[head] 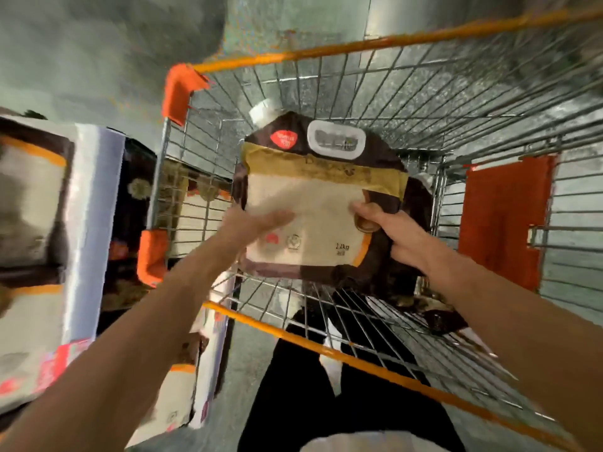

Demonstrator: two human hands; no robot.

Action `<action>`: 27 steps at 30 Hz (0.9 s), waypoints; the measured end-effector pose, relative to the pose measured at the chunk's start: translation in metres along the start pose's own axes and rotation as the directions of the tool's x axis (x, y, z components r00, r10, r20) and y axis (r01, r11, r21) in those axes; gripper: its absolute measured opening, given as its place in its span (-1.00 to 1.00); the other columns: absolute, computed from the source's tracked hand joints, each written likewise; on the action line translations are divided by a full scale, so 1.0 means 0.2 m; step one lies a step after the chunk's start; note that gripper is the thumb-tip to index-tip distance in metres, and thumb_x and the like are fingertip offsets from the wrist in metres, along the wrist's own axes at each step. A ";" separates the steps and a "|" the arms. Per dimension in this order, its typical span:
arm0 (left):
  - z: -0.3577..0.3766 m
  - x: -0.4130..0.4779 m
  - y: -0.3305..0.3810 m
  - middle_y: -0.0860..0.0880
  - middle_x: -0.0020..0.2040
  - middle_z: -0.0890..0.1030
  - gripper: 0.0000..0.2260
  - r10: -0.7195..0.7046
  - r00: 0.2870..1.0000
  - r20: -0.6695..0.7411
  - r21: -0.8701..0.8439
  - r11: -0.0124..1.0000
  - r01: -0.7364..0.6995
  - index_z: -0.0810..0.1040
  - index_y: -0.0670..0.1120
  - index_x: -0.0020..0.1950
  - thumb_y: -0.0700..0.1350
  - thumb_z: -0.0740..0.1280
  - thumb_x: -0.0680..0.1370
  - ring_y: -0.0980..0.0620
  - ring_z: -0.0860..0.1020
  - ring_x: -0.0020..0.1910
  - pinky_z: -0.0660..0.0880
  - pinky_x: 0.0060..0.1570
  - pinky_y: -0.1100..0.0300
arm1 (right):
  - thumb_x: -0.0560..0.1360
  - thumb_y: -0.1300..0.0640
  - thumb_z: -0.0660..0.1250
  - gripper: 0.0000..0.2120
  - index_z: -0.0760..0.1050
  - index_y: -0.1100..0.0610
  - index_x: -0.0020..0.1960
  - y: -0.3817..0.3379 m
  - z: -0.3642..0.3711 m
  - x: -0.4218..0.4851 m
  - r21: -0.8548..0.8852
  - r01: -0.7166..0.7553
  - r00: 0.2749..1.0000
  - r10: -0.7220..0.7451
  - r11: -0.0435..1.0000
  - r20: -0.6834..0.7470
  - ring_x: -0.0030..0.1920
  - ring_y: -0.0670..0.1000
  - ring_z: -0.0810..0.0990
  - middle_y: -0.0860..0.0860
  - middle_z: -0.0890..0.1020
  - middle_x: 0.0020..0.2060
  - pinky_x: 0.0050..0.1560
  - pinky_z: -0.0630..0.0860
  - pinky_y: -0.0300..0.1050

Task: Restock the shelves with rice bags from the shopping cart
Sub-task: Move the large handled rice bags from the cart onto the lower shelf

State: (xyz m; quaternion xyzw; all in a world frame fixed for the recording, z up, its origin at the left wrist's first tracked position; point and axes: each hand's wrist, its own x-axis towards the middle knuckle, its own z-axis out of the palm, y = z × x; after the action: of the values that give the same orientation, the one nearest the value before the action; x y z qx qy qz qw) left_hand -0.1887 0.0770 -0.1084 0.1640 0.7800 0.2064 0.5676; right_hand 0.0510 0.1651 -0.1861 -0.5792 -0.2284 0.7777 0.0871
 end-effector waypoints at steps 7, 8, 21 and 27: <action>-0.41 -0.53 0.15 -0.20 0.05 0.69 -0.21 0.157 0.942 -0.297 -0.161 0.964 -0.212 0.63 -0.36 0.08 0.20 0.63 0.11 0.07 0.70 -0.17 0.64 -0.18 0.13 | 0.28 -0.04 0.60 -0.62 0.64 0.07 0.03 -0.45 0.53 -0.32 -0.197 0.341 0.927 -0.294 0.919 0.233 0.06 0.01 0.67 0.03 0.70 0.04 0.04 0.60 -0.15; -0.46 -0.60 0.14 -0.18 0.05 0.70 -0.22 0.169 0.925 -0.341 -0.182 0.953 -0.242 0.66 -0.29 0.10 0.24 0.65 0.10 -0.01 0.71 -0.10 0.65 -0.06 0.01 | 0.30 -0.05 0.56 -0.67 0.63 0.06 0.00 -0.49 0.62 -0.38 -0.217 0.383 0.908 -0.324 0.898 0.265 0.01 -0.06 0.67 -0.03 0.71 -0.01 -0.04 0.59 -0.25; -0.92 -1.63 -0.13 -0.02 -0.24 0.70 -0.63 0.272 0.500 -0.822 -0.118 0.778 -0.617 0.61 -0.19 0.10 -0.02 0.57 0.42 0.04 0.64 -0.36 0.55 -0.34 0.18 | 0.21 -0.04 0.63 -0.70 0.58 0.07 -0.24 -0.72 1.57 -1.18 -0.283 0.771 0.601 -0.507 0.570 0.618 -0.32 -0.20 0.58 -0.14 0.63 -0.32 -0.44 0.42 -0.43; -0.90 -2.11 -0.54 -0.13 0.01 0.71 -0.62 0.348 0.209 -0.914 0.088 0.672 -0.735 0.53 -0.12 0.22 -0.14 0.53 0.46 -0.06 0.67 -0.14 0.63 -0.27 0.09 | 0.00 -0.11 0.64 -0.33 0.64 0.10 0.05 -0.43 1.84 -1.65 -0.155 0.875 0.390 -0.478 0.459 0.787 -0.08 -0.15 0.67 -0.08 0.70 -0.07 -0.20 0.51 -0.35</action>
State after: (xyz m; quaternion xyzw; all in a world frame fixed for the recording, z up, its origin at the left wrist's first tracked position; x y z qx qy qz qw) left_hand -0.2349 -0.2460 0.2302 0.1908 0.7843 0.5901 -0.0179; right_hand -0.2029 0.0148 0.2192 -0.1121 -0.6836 0.7034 0.1588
